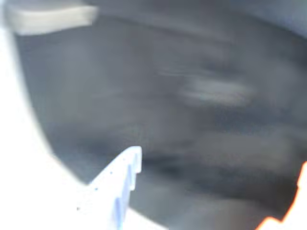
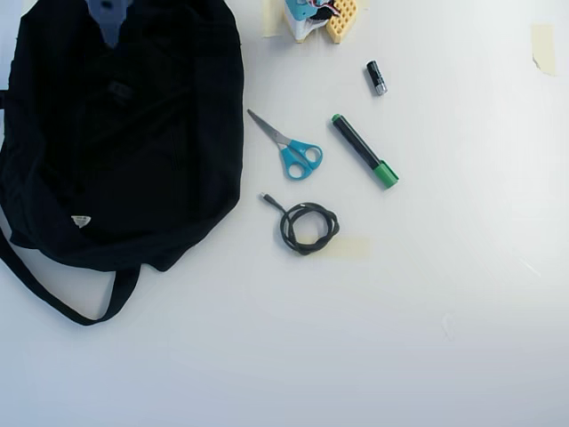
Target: Put the bike light into the black bag
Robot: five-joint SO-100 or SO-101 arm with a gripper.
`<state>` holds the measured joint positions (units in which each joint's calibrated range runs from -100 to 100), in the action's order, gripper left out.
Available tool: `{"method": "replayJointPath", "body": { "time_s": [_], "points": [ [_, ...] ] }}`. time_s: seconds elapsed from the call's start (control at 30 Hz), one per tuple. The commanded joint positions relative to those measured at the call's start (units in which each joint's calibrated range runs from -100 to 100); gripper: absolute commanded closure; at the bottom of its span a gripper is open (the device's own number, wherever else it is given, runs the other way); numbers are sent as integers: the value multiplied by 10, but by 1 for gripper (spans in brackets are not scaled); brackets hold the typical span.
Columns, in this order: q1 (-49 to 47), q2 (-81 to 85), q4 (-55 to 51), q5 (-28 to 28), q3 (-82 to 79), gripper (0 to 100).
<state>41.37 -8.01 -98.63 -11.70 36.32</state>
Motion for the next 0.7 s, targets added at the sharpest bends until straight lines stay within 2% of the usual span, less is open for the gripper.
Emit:
{"method": "replayJointPath", "body": {
  "time_s": [0.0,0.07,0.17,0.27,0.33,0.43,0.57,0.67],
  "points": [
    [-209,127,-6,-2,25,70],
    [-366,141,8,-2,28,98],
    [-488,131,53,-1,20,98],
    [-495,139,38,5,20,98],
    [-493,142,-9,5,20,98],
    [-503,153,-9,4,12,98],
    [-528,215,3,1,-103,98],
    [-531,273,65,2,-218,98]
  ]
}}
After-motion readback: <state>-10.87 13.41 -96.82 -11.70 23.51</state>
